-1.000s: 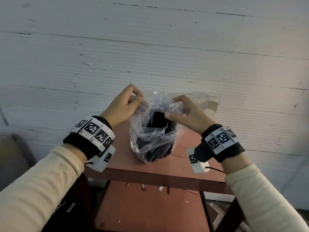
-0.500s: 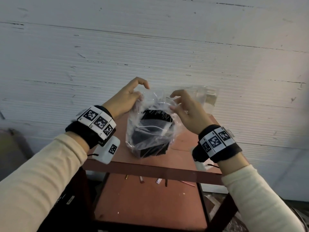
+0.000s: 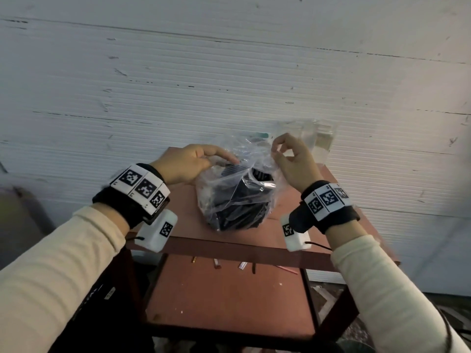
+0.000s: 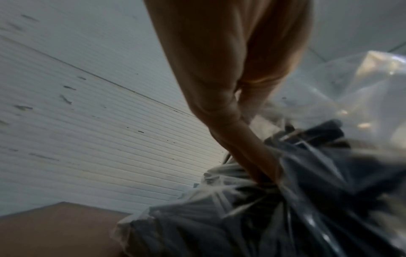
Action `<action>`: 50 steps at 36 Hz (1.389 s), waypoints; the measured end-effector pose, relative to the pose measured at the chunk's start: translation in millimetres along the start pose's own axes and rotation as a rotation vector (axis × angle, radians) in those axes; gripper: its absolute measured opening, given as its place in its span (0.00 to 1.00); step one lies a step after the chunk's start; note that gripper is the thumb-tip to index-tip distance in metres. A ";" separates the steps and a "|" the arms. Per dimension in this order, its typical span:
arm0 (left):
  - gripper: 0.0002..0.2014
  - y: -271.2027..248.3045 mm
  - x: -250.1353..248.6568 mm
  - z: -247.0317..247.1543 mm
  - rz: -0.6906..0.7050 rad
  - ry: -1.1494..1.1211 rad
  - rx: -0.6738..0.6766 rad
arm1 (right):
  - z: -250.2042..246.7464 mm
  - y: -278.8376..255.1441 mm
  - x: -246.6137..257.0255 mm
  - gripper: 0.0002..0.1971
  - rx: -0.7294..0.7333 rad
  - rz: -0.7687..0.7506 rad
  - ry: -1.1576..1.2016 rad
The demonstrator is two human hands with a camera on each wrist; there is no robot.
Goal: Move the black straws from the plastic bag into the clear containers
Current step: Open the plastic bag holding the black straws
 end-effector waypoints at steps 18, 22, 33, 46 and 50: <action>0.33 5.9 -25.8 33.3 -0.135 -0.299 -0.124 | -22.9 -54.0 14.1 0.27 0.246 0.287 -0.092; 0.39 3.1 -30.9 36.8 -0.196 -0.436 -0.042 | -21.1 -59.1 27.2 0.30 0.403 0.501 0.016; 0.48 -9.4 -30.9 39.5 -0.130 -0.371 -0.007 | -0.1 -52.8 29.9 0.14 0.268 0.665 0.466; 0.58 -20.8 -16.0 32.1 -0.143 -0.138 -0.040 | 13.3 -57.4 29.3 0.25 0.158 0.317 0.333; 0.56 -28.1 -15.3 29.5 -0.130 -0.171 -0.120 | 17.5 -57.8 31.2 0.23 0.159 0.296 0.375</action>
Point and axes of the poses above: each hand's wrist, its own y-axis towards the middle knuckle, its own z-axis out of the palm, x = y × z, the point moved 1 cm from there along y, towards the middle knuckle, and after that the axes turned 14 degrees about -z, right-handed, at the moved point
